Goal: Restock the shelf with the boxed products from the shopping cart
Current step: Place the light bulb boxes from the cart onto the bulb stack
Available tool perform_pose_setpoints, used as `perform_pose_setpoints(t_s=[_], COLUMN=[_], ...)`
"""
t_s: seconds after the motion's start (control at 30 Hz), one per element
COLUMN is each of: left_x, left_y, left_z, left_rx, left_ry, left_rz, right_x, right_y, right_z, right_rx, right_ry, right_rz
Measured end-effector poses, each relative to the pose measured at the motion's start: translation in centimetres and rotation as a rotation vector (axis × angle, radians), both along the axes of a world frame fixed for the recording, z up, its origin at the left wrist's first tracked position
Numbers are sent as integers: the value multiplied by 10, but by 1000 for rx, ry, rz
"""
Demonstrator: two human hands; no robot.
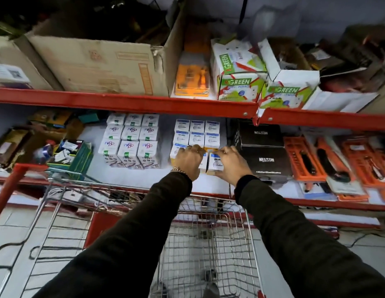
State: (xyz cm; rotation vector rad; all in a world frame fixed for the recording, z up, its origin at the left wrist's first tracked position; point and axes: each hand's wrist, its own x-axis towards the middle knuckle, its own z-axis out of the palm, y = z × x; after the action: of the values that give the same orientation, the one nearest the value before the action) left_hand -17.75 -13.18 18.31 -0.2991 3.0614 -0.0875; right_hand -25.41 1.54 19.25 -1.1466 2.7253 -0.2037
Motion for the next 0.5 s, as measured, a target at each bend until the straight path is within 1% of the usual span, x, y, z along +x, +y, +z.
perform_pose_setpoints(t_s=[0.17, 0.27, 0.5], left_x=[-17, -20, -15], left_y=[-8, -12, -16], left_z=[-27, -40, -59], left_rx=[-31, 33, 175], left_ry=[5, 18, 66], left_rz=[30, 48, 54], right_x=[-18, -21, -15], right_y=[-20, -26, -18], right_z=[-20, -30, -50], right_rx=[45, 32, -155], right_ry=[-17, -17, -87], right_rz=[9, 3, -47])
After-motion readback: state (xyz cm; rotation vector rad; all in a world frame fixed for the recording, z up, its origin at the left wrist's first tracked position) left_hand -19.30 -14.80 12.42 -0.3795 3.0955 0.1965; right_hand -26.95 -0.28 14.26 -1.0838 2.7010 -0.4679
